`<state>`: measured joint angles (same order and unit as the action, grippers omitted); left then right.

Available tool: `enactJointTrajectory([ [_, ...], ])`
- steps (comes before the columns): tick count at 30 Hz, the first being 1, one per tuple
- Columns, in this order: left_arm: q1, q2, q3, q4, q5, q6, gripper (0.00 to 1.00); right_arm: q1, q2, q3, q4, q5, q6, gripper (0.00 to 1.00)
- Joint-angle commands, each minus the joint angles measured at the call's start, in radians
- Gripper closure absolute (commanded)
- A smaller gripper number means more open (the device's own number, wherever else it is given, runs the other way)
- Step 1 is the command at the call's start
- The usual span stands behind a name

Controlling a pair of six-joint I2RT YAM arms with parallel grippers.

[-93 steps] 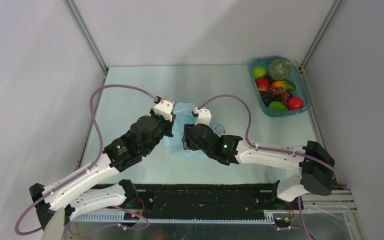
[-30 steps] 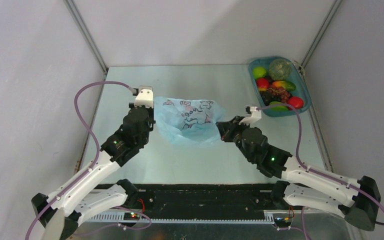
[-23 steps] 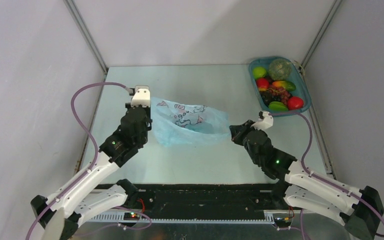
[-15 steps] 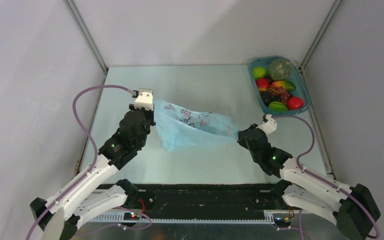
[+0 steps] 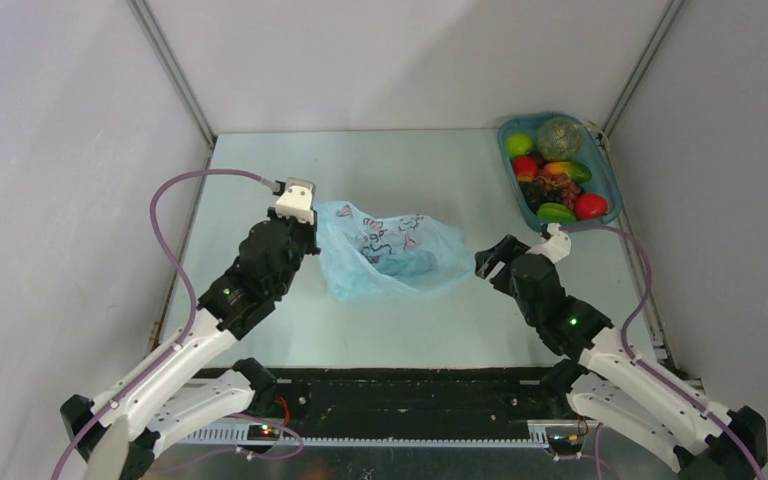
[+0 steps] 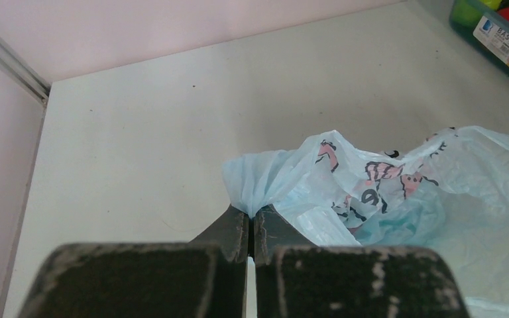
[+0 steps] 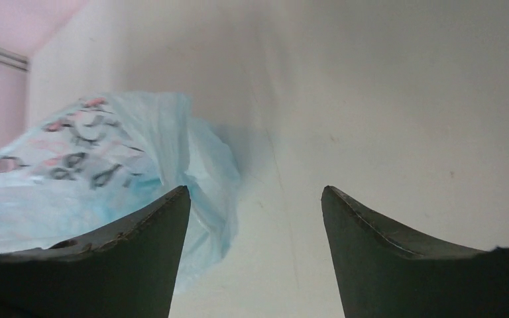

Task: Place the fake fruits into the plastic bag and tie a complex knot

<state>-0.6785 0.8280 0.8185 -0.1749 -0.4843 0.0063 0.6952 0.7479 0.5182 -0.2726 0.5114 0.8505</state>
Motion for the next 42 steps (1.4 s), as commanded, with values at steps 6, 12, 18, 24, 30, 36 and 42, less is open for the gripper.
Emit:
enactJointTrajectory([
  [6,-0.009,-0.026,0.022,0.019,0.046,-0.034,1.00,0.168,-0.006,0.227,0.094,0.039,-0.298,0.24],
  [12,-0.012,-0.040,0.016,0.028,0.053,-0.034,1.00,0.250,0.185,0.357,0.209,-0.070,-0.368,0.34],
  [18,-0.017,-0.050,0.012,0.031,0.055,-0.027,1.00,0.281,0.436,0.411,0.339,-0.163,-0.357,0.42],
  [24,-0.026,-0.052,0.006,0.035,0.057,-0.021,1.00,0.278,0.615,0.438,0.455,-0.249,-0.359,0.43],
  [30,-0.037,-0.044,0.005,0.034,0.052,-0.014,1.00,0.287,0.770,0.456,0.588,-0.251,-0.402,0.45],
  [36,-0.044,-0.064,0.003,0.039,0.088,-0.017,1.00,0.283,0.934,0.465,0.688,-0.129,-0.393,0.36],
  [42,-0.046,-0.171,0.046,0.040,0.180,-0.096,1.00,0.211,1.071,0.482,0.690,-0.166,-0.373,0.16],
])
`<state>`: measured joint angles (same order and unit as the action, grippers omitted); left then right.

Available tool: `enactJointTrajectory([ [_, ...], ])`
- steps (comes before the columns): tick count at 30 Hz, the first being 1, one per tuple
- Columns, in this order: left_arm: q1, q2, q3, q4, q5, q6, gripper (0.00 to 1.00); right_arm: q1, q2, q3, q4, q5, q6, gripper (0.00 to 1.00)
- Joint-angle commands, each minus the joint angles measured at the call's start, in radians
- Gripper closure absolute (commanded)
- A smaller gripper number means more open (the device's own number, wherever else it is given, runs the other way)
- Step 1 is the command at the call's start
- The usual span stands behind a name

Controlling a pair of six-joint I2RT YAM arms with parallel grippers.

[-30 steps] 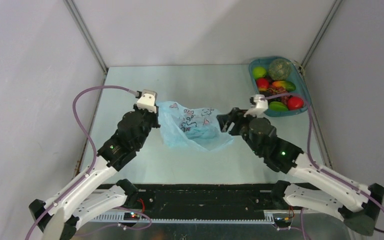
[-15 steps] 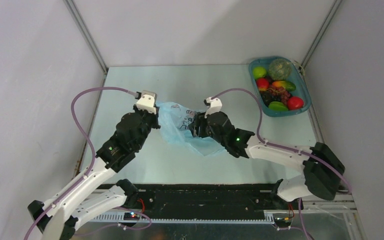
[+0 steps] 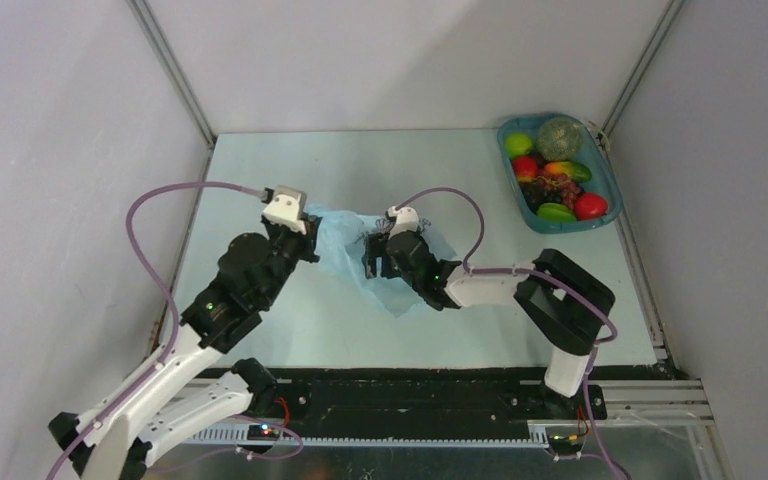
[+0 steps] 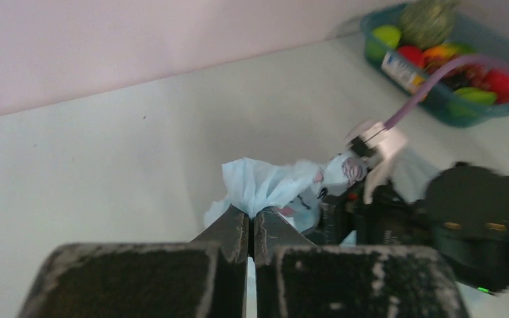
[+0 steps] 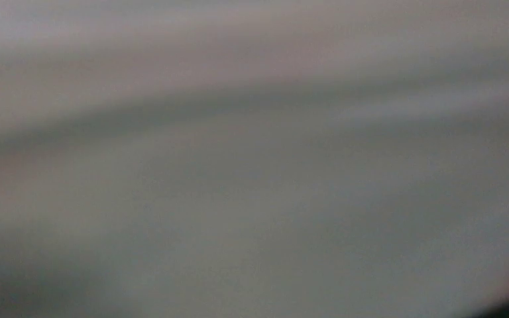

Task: Place the fake fruits into the plastic bag and tie a complex knot

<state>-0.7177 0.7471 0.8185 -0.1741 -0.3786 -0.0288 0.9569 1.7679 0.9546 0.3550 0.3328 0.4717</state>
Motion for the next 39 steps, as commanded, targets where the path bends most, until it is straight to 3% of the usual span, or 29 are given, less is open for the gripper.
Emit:
enactJointTrajectory([
  [1,-0.006,-0.101,0.075,0.022,0.074,-0.063,1.00,-0.067,0.071,0.045,0.044,0.002,0.013,0.13],
  [10,-0.006,-0.203,0.173,-0.067,-0.018,-0.074,1.00,-0.148,0.120,0.045,-0.175,0.067,0.093,0.08],
  [18,-0.006,-0.134,0.025,0.076,0.014,-0.024,1.00,-0.105,0.019,0.045,-0.140,0.016,0.011,0.04],
  [25,-0.005,-0.041,-0.027,0.067,0.054,0.060,1.00,-0.077,-0.091,0.045,-0.112,-0.143,0.064,0.01],
  [32,-0.005,-0.038,-0.044,0.066,0.014,0.092,1.00,-0.049,-0.137,0.046,-0.008,-0.397,0.088,0.01],
  [39,-0.006,-0.044,-0.051,0.067,-0.043,0.104,1.00,-0.026,-0.215,0.045,0.014,-0.493,0.064,0.01],
])
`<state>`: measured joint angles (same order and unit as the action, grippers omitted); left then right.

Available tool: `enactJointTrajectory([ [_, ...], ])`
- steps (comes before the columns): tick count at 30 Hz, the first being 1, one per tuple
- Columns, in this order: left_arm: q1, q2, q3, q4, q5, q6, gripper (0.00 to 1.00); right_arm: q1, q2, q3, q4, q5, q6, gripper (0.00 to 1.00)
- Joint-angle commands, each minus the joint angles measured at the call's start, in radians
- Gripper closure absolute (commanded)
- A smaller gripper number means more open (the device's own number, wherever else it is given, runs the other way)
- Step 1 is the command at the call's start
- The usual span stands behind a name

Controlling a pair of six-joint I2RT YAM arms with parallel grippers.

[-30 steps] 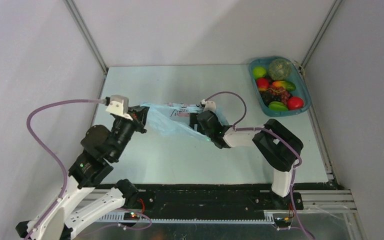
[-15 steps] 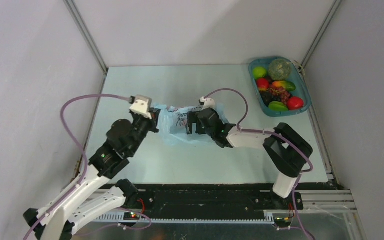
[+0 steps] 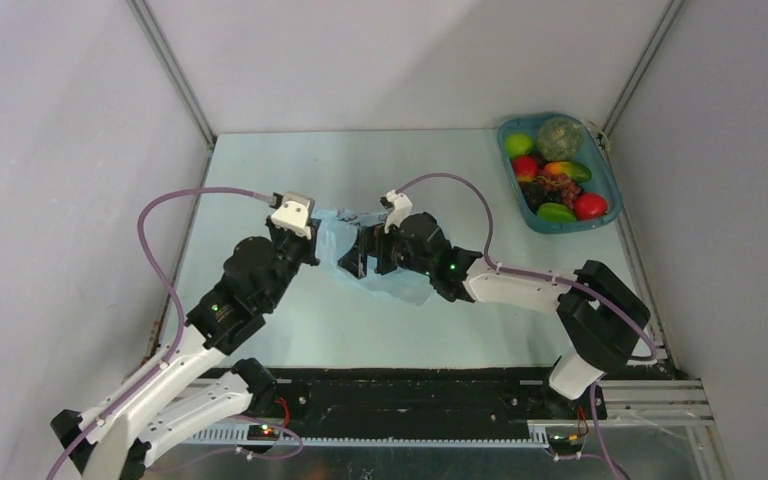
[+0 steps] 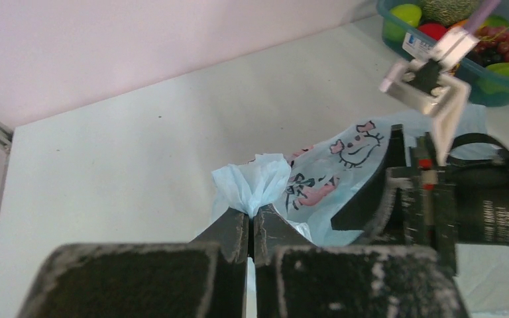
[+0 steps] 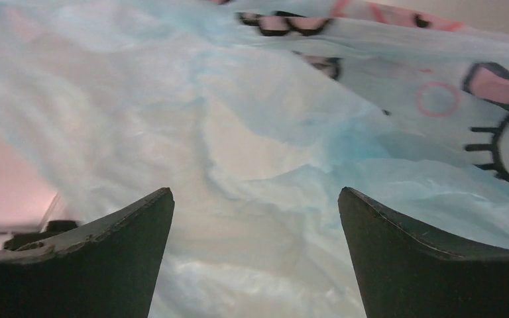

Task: Place the fake fruits into the plastic bag and tie a complex knot

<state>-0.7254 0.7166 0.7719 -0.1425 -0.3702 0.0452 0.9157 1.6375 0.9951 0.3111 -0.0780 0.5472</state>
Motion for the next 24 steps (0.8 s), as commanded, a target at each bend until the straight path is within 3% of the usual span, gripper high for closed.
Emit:
enactJointTrajectory([
  [1,0.002,-0.014,-0.006,0.037,-0.052,0.030,1.00,0.022,-0.095,0.002,0.054,-0.076,-0.023,0.01],
  [5,0.002,-0.009,-0.008,0.039,-0.067,0.026,1.00,0.067,-0.172,0.003,0.021,-0.042,-0.119,0.01],
  [16,0.003,-0.031,-0.031,0.070,-0.162,0.006,1.00,0.084,-0.338,0.003,-0.111,0.042,-0.121,0.01],
  [20,0.003,-0.034,-0.035,0.074,-0.161,0.007,1.00,0.027,-0.430,0.010,-0.207,0.077,-0.134,0.03],
  [24,0.003,-0.036,-0.037,0.078,-0.153,0.008,1.00,-0.008,-0.462,0.085,-0.415,0.182,-0.170,0.06],
])
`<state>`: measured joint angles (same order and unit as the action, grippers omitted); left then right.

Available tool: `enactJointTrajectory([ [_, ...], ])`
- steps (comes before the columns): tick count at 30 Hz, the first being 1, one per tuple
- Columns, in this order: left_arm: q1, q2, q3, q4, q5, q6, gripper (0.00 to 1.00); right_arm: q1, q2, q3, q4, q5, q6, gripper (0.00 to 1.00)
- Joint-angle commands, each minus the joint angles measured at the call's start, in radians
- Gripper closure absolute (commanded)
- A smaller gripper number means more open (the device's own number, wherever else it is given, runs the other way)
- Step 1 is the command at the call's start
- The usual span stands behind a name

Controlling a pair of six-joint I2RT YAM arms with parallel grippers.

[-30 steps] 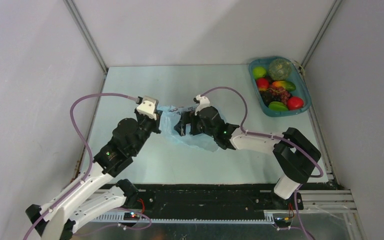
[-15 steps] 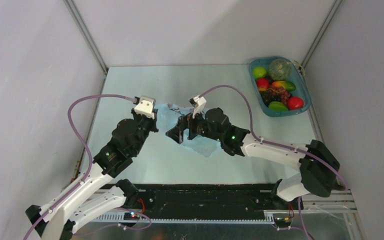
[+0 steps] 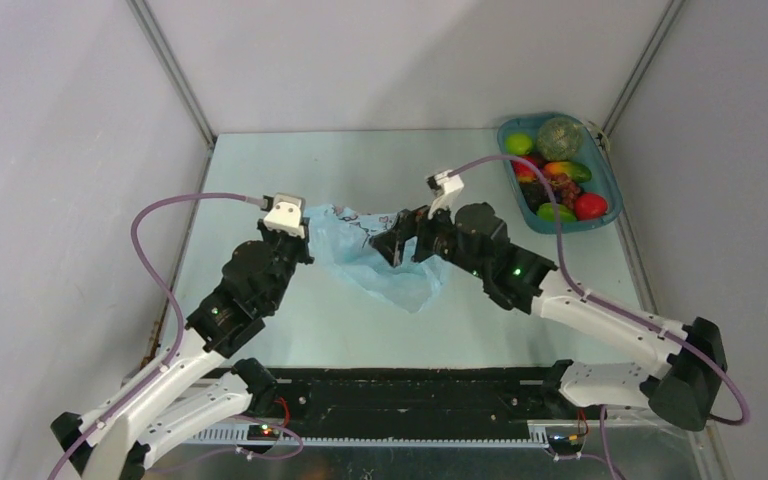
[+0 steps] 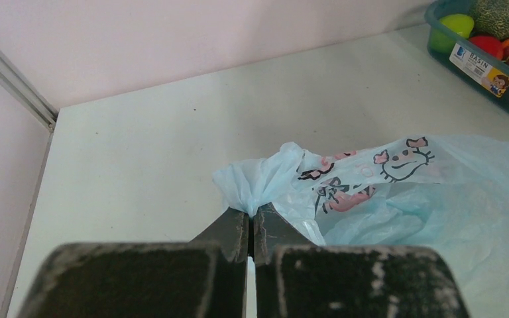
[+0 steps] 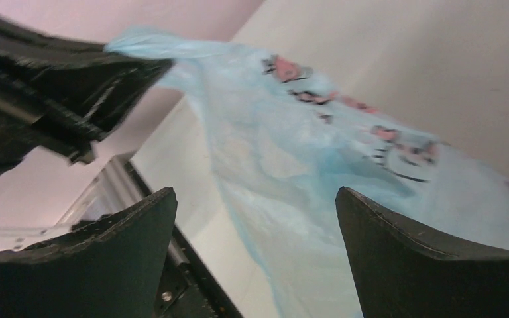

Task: Place the fake fruits into the plastic bag and tie a complex knot

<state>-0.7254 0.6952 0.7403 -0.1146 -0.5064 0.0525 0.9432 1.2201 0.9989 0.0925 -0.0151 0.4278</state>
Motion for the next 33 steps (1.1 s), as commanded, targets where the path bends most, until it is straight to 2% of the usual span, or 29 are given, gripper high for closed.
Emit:
enactJointTrajectory([
  [1,0.002,-0.013,-0.004,0.050,-0.014,0.000,1.00,-0.044,-0.048,0.104,-0.266,0.166,-0.053,0.06],
  [6,0.003,-0.012,-0.005,0.049,-0.012,0.001,1.00,-0.177,-0.092,0.128,-0.445,0.258,-0.018,0.07],
  [9,0.003,-0.013,-0.006,0.049,-0.014,0.005,1.00,-0.250,-0.094,0.130,-0.500,0.295,-0.028,0.08],
  [14,0.003,-0.014,-0.005,0.047,-0.020,0.014,1.00,-0.439,-0.082,0.128,-0.559,0.324,-0.040,0.11],
  [18,0.003,-0.015,-0.005,0.047,-0.023,0.015,1.00,-0.585,-0.056,0.120,-0.529,0.308,-0.070,0.17],
  [22,0.003,-0.011,-0.004,0.047,-0.020,0.014,1.00,-0.684,-0.003,0.093,-0.433,0.312,-0.125,0.18],
  [26,0.002,-0.006,-0.005,0.046,-0.014,0.011,1.00,-0.843,0.079,0.096,-0.394,0.272,-0.116,0.20],
  [33,0.003,0.000,-0.006,0.049,-0.022,0.019,1.00,-1.002,0.247,0.152,-0.424,0.386,-0.164,0.23],
])
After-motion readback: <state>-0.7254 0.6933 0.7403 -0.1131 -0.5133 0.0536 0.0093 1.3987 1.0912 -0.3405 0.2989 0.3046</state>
